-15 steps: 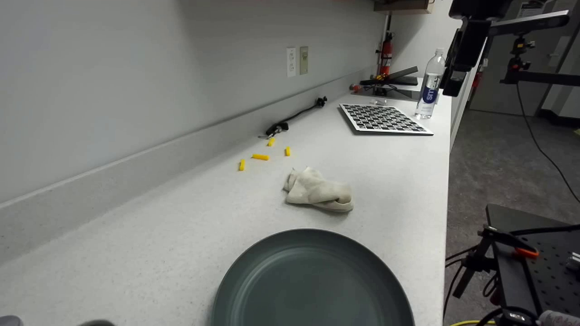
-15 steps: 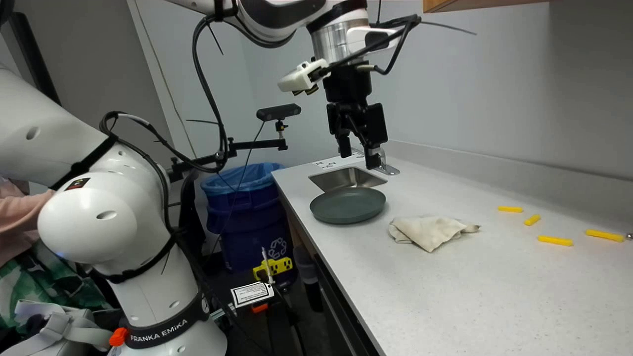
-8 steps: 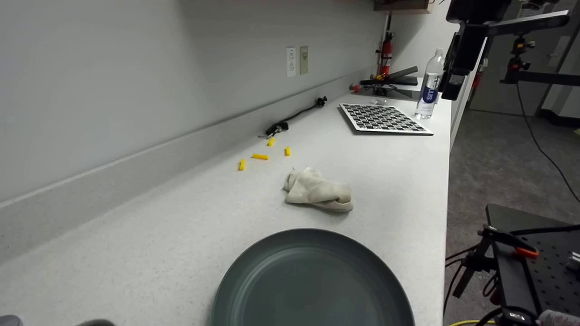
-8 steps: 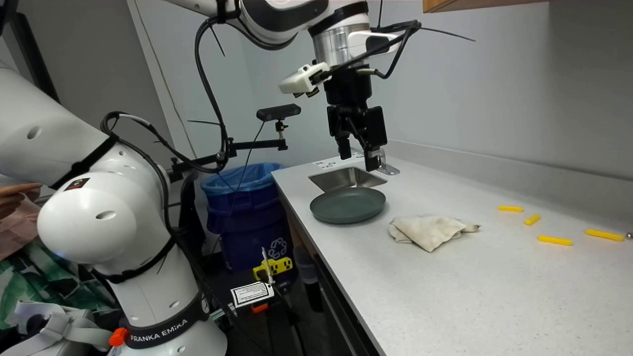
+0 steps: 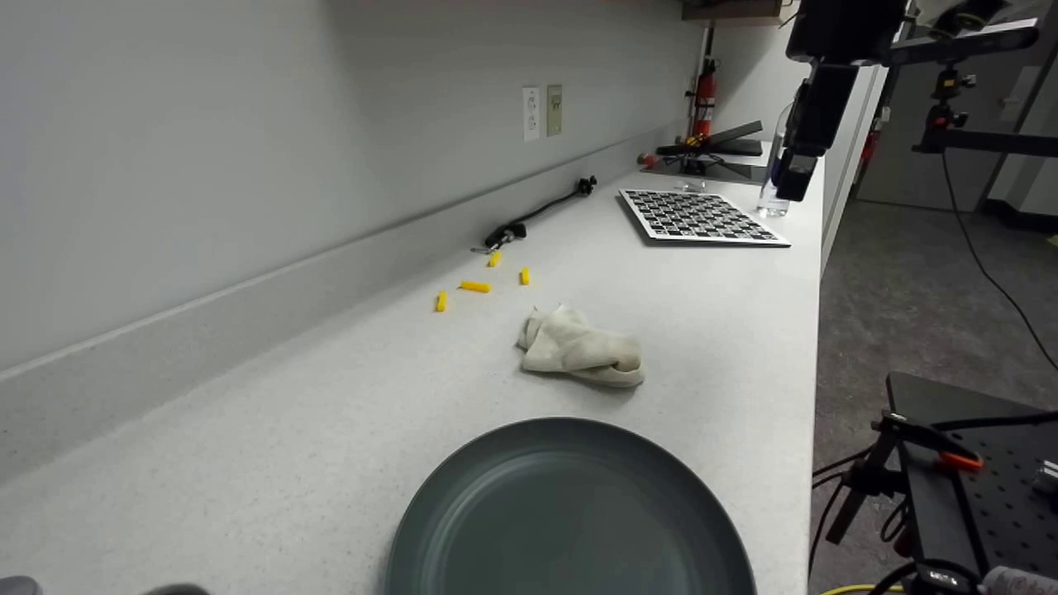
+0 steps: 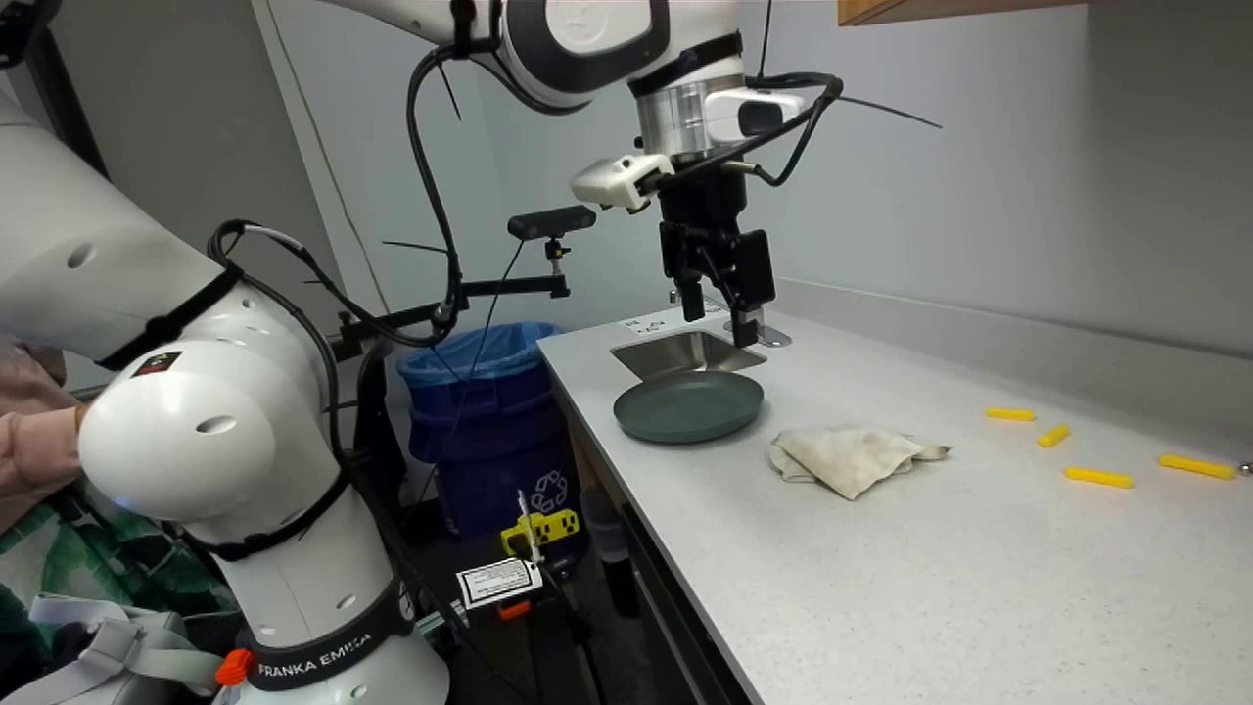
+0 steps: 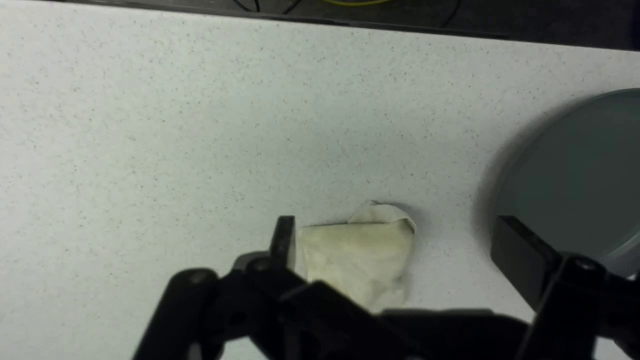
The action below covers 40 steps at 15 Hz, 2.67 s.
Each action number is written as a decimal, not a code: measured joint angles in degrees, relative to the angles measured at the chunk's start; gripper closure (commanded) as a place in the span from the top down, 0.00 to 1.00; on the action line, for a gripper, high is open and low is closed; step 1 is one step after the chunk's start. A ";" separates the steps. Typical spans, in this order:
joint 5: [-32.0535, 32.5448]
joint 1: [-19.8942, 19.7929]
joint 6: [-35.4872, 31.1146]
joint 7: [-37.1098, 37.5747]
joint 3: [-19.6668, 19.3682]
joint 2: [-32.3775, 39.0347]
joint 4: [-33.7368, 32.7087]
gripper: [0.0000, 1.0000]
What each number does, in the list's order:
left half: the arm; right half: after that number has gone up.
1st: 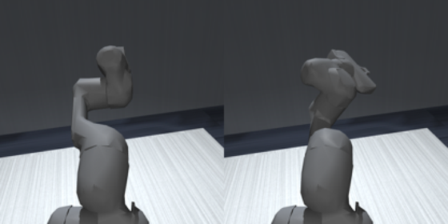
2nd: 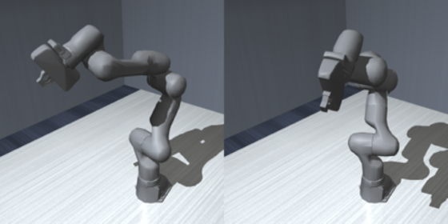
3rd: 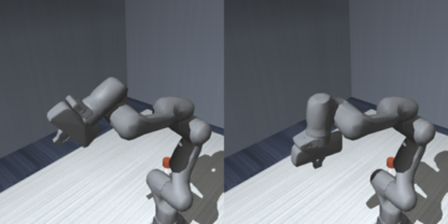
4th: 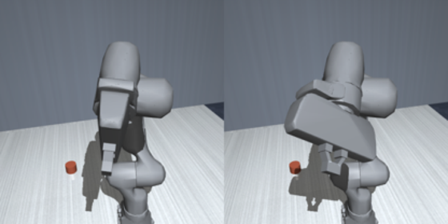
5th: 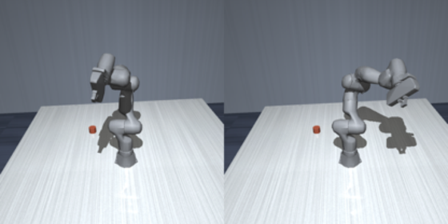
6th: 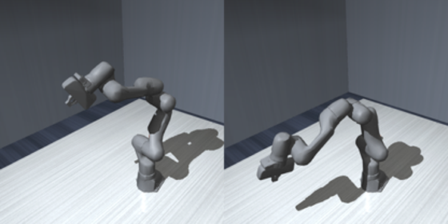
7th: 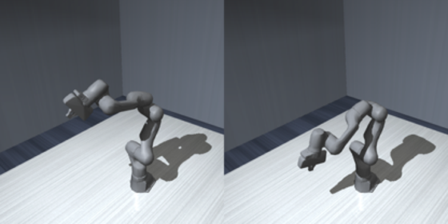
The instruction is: Wipe the counter with the cloth
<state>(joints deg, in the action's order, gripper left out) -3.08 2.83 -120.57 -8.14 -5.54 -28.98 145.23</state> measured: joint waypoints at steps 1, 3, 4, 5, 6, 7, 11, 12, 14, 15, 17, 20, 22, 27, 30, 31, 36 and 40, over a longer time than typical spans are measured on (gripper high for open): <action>-0.69 0.43 -1.76 -0.01 0.43 1.57 -0.43 1.00; -1.29 1.29 -5.46 -0.05 1.25 5.24 -1.78 1.00; -1.31 1.56 -7.40 -0.06 1.70 7.18 -2.57 1.00; -1.31 1.73 -9.43 -0.09 2.20 9.26 -3.39 1.00; -1.31 1.84 -11.39 -0.10 2.67 11.30 -4.21 1.00; -1.31 1.92 -13.36 -0.10 3.13 13.36 -5.02 1.00; -2.68 2.20 -19.78 -0.11 4.43 21.62 -8.06 1.00; -3.15 2.20 -21.20 -0.11 4.68 23.66 -8.68 1.00; -3.24 2.18 -23.70 -0.06 5.00 27.54 -9.70 1.00; -3.24 2.16 -24.71 -0.02 5.06 29.40 -10.17 1.00; -3.24 2.04 -26.24 0.01 5.11 32.79 -10.95 1.00; -3.22 1.89 -27.67 0.02 5.17 37.09 -11.93 1.00; -3.21 1.89 -28.26 0.14 5.25 39.34 -12.67 1.00; -3.20 1.86 -28.30 0.66 5.94 43.13 -15.68 1.00; -3.20 1.86 -28.31 1.41 6.41 44.64 -17.77 0.99; -3.20 1.86 -28.31 1.71 6.45 45.11 -18.42 0.98; -3.20 1.56 -28.39 2.66 6.45 47.24 -19.80 0.67; -3.20 1.11 -28.46 2.71 6.55 47.90 -19.82 0.35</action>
<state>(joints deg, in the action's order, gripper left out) -6.28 3.93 -149.03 -5.44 1.00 18.91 125.42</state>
